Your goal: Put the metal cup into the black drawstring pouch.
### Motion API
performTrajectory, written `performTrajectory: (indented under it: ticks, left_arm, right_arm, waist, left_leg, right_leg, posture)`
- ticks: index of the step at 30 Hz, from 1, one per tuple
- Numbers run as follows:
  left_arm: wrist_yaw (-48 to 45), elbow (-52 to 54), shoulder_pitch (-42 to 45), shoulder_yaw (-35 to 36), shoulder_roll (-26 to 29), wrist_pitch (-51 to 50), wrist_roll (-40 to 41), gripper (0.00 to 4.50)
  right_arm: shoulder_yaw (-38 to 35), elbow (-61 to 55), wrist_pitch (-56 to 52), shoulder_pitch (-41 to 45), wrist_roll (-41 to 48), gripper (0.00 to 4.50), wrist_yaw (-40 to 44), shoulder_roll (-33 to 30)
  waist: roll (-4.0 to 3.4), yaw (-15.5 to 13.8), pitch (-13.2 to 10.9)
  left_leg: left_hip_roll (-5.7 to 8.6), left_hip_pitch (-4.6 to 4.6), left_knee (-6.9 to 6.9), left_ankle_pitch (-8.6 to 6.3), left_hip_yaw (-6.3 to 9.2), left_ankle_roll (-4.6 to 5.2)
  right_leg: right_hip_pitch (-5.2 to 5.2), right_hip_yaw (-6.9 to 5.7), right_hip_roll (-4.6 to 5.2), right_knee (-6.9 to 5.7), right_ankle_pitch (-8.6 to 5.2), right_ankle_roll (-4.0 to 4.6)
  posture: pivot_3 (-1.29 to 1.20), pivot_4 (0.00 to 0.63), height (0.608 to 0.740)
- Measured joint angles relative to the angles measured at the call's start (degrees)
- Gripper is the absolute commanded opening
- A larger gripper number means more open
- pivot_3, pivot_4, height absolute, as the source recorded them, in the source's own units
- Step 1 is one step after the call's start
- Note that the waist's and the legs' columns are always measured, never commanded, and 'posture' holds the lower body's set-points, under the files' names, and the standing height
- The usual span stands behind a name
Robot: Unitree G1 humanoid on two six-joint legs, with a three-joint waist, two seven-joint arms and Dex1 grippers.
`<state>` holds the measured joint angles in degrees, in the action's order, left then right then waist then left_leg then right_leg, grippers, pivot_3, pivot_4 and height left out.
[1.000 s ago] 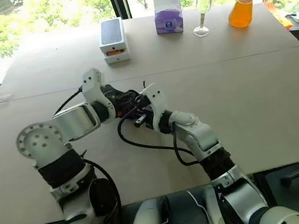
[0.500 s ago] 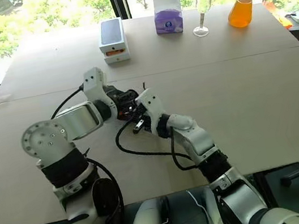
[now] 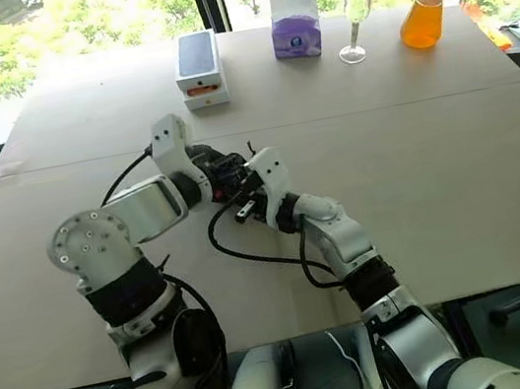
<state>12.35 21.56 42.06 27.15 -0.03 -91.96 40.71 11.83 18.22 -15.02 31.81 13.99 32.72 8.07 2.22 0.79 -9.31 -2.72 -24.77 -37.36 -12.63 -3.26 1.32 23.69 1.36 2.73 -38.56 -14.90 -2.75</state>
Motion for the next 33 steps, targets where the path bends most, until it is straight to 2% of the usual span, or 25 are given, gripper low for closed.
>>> performTrajectory:
  ticks: [5,11,18,23,27,29,33]
  left_arm:
    - [0.0,0.8,0.1,1.6,-3.0,0.0,-1.2,0.0]
    - [0.0,-2.3,4.6,4.4,-7.3,-0.3,-3.6,0.0]
    - [0.8,-2.6,5.4,11.5,-7.8,-0.5,-1.9,0.0]
    - [2.9,-3.4,6.9,16.3,-8.0,-0.5,-0.4,0.0]
    - [3.7,-4.2,7.3,16.4,-8.0,-0.5,0.3,0.0]
    - [3.9,-4.4,7.5,16.4,-8.0,-0.5,0.8,0.0]
    - [4.2,-4.3,7.6,16.3,-8.1,-0.5,4.0,0.0]
  right_arm:
    - [-0.7,0.2,-0.7,0.0,2.1,0.09,-0.2,0.0]
    - [-2.4,-0.1,-1.1,0.0,6.0,0.09,-1.7,0.1]
    - [-6.7,0.0,-4.1,0.1,14.2,0.09,-6.0,0.2]
    - [-2.1,-0.2,-3.9,0.1,13.5,0.09,-4.6,0.2]
    - [1.0,-1.7,-2.8,0.1,11.9,0.09,-2.8,0.2]
    - [0.5,-1.8,-3.1,0.1,12.9,0.09,-3.0,0.2]
    - [-5.7,-1.2,-5.2,0.9,18.6,0.09,-5.6,0.2]
  waist:
    - [0.0,-0.1,0.0]
    - [0.0,0.0,0.0]
    - [-0.01,0.2,0.0]
    - [-0.01,0.2,0.0]
    - [-0.01,0.1,0.0]
    - [-0.01,0.0,0.0]
    - [-0.01,0.0,0.0]
  left_leg:
    - [0.08,0.0,-0.01,0.0,0.12,0.02]
    - [0.25,-0.06,0.0,0.0,0.17,0.02]
    - [0.14,-0.07,0.02,0.0,0.19,0.02]
    - [0.21,-0.1,0.02,0.01,0.22,0.02]
    - [0.25,-0.11,0.02,0.01,0.24,0.02]
    - [0.23,-0.11,0.02,0.01,0.29,0.01]
    - [0.09,-0.12,0.01,0.01,0.32,0.01]
  right_leg:
    - [-0.06,-0.12,0.02,0.0,0.0,0.0]
    - [-0.06,-0.16,-0.01,0.05,0.0,0.0]
    - [-0.05,-0.17,-0.04,0.07,0.0,0.0]
    - [-0.05,-0.21,-0.05,0.08,0.0,-0.01]
    - [-0.06,-0.23,-0.03,0.11,0.0,-0.01]
    - [-0.07,-0.27,-0.03,0.11,0.0,-0.01]
    - [-0.1,-0.3,0.0,0.11,0.0,-0.01]
  posture:
    - [0.0,0.15,0.74]
    - [0.0,0.15,0.74]
    - [0.0,0.15,0.74]
    - [0.0,0.15,0.74]
    - [0.0,0.15,0.74]
    - [0.0,0.15,0.74]
    - [0.0,0.15,0.74]
